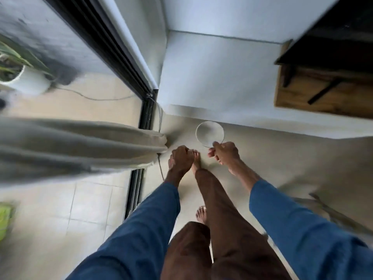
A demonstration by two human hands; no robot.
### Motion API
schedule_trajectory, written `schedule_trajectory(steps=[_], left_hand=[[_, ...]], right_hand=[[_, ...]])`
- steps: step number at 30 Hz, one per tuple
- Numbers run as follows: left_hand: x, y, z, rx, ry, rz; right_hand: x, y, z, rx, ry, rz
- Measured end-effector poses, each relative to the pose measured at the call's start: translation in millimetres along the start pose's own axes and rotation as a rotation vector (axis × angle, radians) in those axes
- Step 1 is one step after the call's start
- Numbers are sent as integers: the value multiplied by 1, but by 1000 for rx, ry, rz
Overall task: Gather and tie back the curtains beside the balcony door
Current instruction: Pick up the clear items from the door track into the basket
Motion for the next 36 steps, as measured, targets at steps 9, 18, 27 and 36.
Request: schedule_trajectory(steps=[9,18,27,36], left_hand=[[-156,17,-118,224,115,-224],[-289,-9,-249,436,308,-382],[-361,-50,-408,722,442,-548],[-388,-70,-529,885,468,-562]], right_hand=[[-169,-167,105,224,-178,-55],[-276,-351,213,419,-426,-225],[-287,-516,311,583,-677,-403],[-236,-633,345,664,-663,-613]])
Point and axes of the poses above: each hand's wrist, its own x-axis towards the middle knuckle, its own z-axis out of the back of the hand, y = z × x, the point moved 3 cm from there along x, towards the middle knuckle, and after that the axes turned 10 degrees about z, right-handed, at the moved point
